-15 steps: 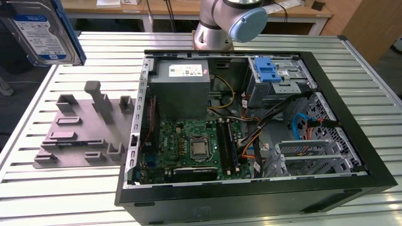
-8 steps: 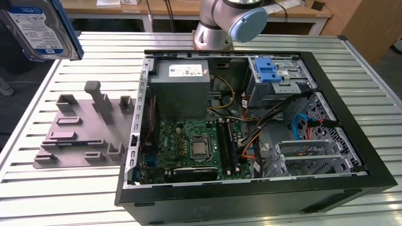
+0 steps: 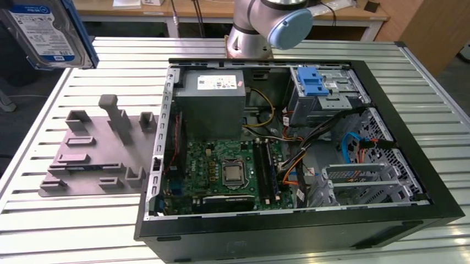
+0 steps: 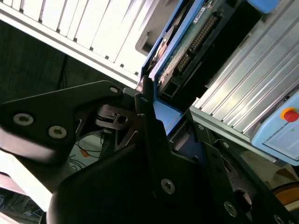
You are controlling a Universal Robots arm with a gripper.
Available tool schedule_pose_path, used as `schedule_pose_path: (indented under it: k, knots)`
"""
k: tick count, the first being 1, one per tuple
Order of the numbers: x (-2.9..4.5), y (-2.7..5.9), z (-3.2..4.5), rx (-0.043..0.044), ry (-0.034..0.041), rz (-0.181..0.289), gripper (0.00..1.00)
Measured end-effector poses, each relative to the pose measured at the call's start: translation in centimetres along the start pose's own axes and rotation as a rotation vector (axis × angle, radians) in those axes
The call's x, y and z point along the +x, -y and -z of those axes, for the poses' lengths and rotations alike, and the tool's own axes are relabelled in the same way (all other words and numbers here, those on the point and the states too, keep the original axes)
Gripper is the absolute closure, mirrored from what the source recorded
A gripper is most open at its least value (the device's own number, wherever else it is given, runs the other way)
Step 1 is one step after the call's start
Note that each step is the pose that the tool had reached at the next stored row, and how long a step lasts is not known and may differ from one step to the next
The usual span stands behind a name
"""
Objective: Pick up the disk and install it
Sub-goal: 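Pick up the disk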
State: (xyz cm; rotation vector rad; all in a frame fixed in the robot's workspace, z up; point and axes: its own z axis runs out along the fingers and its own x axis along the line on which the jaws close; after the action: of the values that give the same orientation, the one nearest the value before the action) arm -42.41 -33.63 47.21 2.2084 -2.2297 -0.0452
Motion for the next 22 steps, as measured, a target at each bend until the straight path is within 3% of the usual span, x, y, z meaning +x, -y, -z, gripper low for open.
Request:
schedule_pose_path:
  k: [14,22]
  knots:
    - [0.62,1.59,0.19,-0.0003,0.0000,0.000,0.64]
    - [0.72,1.90,1.21,-0.0004,0.0002,0.000,0.64]
